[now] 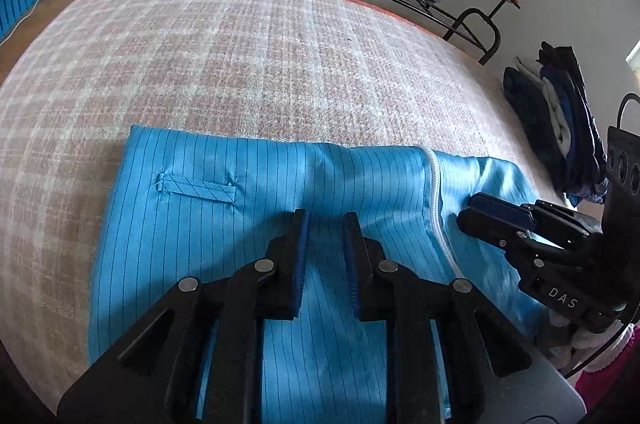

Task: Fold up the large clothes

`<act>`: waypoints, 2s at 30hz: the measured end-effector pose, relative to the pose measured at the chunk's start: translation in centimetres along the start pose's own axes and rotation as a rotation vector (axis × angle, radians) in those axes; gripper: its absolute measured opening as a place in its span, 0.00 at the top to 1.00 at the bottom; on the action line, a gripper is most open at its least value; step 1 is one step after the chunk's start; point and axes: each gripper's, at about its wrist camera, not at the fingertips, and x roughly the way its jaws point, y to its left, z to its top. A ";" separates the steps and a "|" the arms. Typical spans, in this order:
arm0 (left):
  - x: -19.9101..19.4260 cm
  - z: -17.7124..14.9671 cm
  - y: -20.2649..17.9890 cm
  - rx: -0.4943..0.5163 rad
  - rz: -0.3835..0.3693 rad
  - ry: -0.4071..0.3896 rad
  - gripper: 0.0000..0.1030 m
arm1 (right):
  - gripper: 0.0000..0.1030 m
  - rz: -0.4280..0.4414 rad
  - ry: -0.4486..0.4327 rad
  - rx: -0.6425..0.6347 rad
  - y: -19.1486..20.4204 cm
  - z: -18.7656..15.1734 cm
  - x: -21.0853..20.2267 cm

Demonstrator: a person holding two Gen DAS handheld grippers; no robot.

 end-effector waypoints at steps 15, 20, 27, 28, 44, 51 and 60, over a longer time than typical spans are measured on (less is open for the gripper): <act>-9.6 -4.2 0.5 -0.016 -0.003 -0.077 0.79 | 0.72 -0.025 -0.004 0.089 -4.7 -5.5 -7.2; -7.6 -7.9 3.7 -0.099 0.075 0.015 0.79 | 0.73 -0.085 0.056 0.017 -4.2 -8.8 -7.4; -11.0 -10.1 2.9 -0.027 0.094 -0.045 0.79 | 0.72 -0.084 -0.041 -0.003 -3.9 -11.2 -12.6; -12.0 -10.3 2.4 -0.019 0.078 -0.061 0.79 | 0.71 -0.063 -0.088 -0.026 -3.4 -11.6 -13.9; -12.5 -16.9 -6.4 0.103 -0.223 0.111 0.79 | 0.65 0.131 -0.036 -0.372 5.7 -16.7 -13.1; -11.3 -16.7 -8.1 0.147 -0.173 0.092 0.79 | 0.65 0.047 -0.059 -0.358 5.2 -15.4 -12.5; -11.1 -16.0 -9.2 0.135 -0.254 0.090 0.79 | 0.67 0.142 -0.100 -0.223 3.4 -12.3 -13.0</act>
